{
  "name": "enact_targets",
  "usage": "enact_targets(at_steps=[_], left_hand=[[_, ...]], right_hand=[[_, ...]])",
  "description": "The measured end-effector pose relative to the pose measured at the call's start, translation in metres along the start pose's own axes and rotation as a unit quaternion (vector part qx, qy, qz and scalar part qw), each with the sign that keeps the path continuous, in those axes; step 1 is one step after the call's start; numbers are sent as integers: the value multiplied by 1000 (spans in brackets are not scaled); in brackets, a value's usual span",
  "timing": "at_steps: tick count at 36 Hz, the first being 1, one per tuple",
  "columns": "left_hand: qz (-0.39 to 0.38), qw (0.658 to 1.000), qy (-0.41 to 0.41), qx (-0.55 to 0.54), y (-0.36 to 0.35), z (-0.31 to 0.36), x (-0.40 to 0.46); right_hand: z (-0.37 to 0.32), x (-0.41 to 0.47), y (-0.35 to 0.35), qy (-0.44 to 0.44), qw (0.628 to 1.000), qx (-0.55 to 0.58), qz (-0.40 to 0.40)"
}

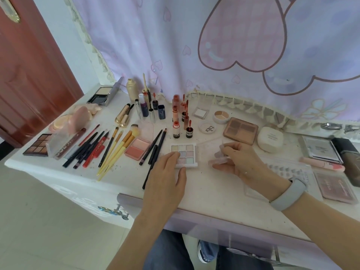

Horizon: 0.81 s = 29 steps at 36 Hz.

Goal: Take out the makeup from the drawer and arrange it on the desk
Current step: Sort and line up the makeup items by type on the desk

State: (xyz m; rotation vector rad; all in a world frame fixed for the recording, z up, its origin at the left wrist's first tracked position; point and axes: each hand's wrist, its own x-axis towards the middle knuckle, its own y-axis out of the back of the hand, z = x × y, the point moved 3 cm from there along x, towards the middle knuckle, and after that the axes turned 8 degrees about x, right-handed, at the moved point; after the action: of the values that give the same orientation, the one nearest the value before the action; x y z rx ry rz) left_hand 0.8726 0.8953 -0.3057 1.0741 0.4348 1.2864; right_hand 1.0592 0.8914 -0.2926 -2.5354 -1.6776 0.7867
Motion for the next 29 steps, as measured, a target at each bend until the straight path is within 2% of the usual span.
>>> enact_targets(at_steps=[4, 7, 9, 11, 13, 16, 18, 21, 23, 25, 27, 29], left_hand=[[10, 999, -17, 30, 1, 3, -4], [53, 996, -48, 55, -1, 5, -8], [76, 993, -68, 58, -3, 6, -9], [85, 990, -100, 48, -5, 8, -11], [80, 986, -138, 40, -7, 13, -14], [55, 982, -174, 38, -11, 18, -16], [38, 979, -194, 43, -15, 21, -15], [2, 974, -222, 54, -21, 23, -15], [-18, 969, -237, 65, -26, 24, -15], [-25, 967, -244, 74, -29, 24, -15], [-27, 967, -241, 73, -30, 23, -14], [-27, 968, -239, 72, -31, 22, -14]], right_hand=[[5, 1, -6, -41, 999, 36, 2], [9, 0, -9, -45, 999, 31, 4], [9, -1, -8, -17, 1000, -18, 10], [6, -1, -4, 38, 990, -136, 5], [1, -1, 0, 108, 952, -285, 6], [-7, 0, 9, 216, 862, -459, 24], [-16, 3, 15, 275, 808, -519, 33], [-35, 15, 23, 334, 755, -563, 36], [-44, 31, 32, 318, 711, -626, 47], [-48, 50, 44, 263, 666, -696, 47], [-53, 64, 53, 234, 649, -724, 35], [-57, 73, 57, 222, 648, -728, 22]])
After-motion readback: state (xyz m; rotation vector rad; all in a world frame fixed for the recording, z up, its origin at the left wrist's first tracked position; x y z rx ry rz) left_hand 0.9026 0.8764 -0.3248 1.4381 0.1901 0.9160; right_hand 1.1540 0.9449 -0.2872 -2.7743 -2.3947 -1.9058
